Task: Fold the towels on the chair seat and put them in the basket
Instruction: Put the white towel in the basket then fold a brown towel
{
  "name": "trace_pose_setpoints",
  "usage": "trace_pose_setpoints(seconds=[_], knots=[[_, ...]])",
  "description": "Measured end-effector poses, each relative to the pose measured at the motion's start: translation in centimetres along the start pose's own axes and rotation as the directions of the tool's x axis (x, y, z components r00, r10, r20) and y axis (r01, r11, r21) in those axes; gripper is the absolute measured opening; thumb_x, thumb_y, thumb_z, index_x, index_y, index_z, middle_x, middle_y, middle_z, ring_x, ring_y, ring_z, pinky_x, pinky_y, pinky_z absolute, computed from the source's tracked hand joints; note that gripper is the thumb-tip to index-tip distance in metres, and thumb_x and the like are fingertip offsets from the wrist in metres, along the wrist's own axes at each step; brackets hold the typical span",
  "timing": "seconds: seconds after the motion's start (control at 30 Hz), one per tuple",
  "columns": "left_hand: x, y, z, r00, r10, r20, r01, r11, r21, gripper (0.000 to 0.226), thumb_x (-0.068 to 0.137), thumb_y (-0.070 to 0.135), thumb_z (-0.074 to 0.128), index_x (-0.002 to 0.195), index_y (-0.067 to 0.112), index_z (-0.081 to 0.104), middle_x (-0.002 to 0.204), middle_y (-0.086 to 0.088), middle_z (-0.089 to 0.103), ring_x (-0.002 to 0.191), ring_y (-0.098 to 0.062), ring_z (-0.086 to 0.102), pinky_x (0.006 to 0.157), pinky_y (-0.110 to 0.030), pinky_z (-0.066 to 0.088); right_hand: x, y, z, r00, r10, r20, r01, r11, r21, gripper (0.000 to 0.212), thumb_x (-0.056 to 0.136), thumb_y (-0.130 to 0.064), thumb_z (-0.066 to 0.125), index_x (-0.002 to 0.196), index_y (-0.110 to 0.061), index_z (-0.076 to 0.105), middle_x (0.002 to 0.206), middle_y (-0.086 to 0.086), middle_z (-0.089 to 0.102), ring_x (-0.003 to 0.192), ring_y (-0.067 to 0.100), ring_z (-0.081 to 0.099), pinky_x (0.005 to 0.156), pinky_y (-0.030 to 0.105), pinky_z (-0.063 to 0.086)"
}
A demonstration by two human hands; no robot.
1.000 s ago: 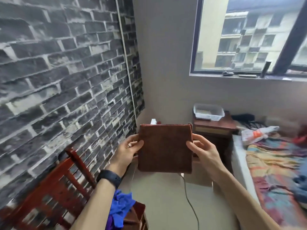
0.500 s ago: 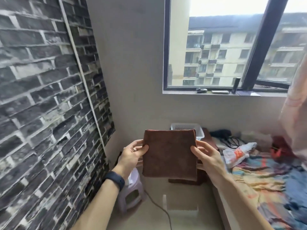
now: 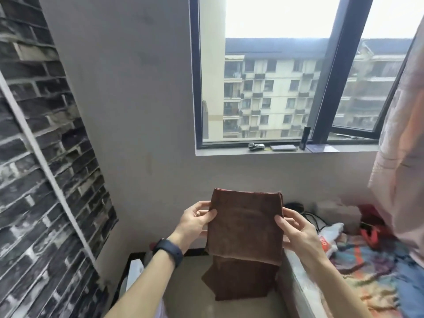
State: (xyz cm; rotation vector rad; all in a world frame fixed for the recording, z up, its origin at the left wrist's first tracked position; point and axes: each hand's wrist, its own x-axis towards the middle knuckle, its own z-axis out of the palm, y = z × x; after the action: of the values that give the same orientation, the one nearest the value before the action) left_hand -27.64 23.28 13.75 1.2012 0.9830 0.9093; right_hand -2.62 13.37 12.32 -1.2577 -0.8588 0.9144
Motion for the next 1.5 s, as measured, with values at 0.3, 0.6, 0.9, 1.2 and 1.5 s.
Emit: trace_pose_setpoints(seconds=[0.3,0.6,0.9,1.2,1.5], knots=[[20.3,-1.9,4.2,0.996,-0.075,-0.045,0.077,0.997,0.026,0.019,0.094,0.015,0.064,0.113,0.012,0.065,0.096,-0.005,0.07,0.08,-0.013,0.069,0.07,-0.035,0.058,20.2,3.7,-2.9,0.993,0.12,0.021,-0.121,0.993,0.018,0.018,0.092,-0.015,0.069,0.109,-0.019,0.07,0.09,0.009,0.073,0.083,0.021,0.071,0.061,0.035,0.058],[31.6,-10.9,5.1,0.923,-0.355,-0.15,0.362,0.932,0.026,0.025,0.094,0.019,0.065,0.116,0.008,0.063,0.101,-0.005,0.069,0.081,-0.016,0.065,0.063,-0.03,0.058,33.9,14.2,-4.3,0.912,0.408,0.04,-0.391,0.895,-0.216,0.011,0.096,-0.014,0.064,0.106,-0.015,0.069,0.091,0.01,0.074,0.067,0.012,0.069,0.05,0.022,0.053],[39.4,-23.4,2.6,0.701,-0.696,-0.152,0.71,0.701,0.066,0.025,0.093,0.027,0.065,0.111,0.01,0.069,0.106,-0.006,0.074,0.089,-0.02,0.068,0.085,-0.038,0.057,39.5,28.0,-3.0,0.643,0.762,-0.076,-0.739,0.592,-0.322,0.017,0.097,-0.028,0.061,0.113,-0.025,0.066,0.111,0.002,0.071,0.098,0.025,0.071,0.076,0.043,0.06],[49.6,-27.5,0.3,0.629,-0.733,-0.257,0.775,0.566,0.281,0.047,0.093,0.032,0.061,0.133,0.009,0.058,0.128,-0.006,0.064,0.12,-0.028,0.059,0.101,-0.035,0.047,48.7,33.6,0.4,0.588,0.799,-0.13,-0.747,0.474,-0.466,0.028,0.1,-0.038,0.055,0.126,-0.027,0.057,0.119,-0.004,0.064,0.107,0.019,0.063,0.092,0.046,0.056],[55.2,-29.2,-0.1,0.668,-0.65,-0.362,0.695,0.372,0.615,0.046,0.095,0.044,0.052,0.133,0.019,0.058,0.125,-0.007,0.066,0.113,-0.028,0.063,0.093,-0.035,0.052,53.2,38.9,1.9,0.587,0.794,-0.16,-0.744,0.451,-0.492,0.038,0.099,-0.035,0.058,0.136,-0.025,0.054,0.132,0.003,0.061,0.117,0.024,0.06,0.101,0.049,0.051]])
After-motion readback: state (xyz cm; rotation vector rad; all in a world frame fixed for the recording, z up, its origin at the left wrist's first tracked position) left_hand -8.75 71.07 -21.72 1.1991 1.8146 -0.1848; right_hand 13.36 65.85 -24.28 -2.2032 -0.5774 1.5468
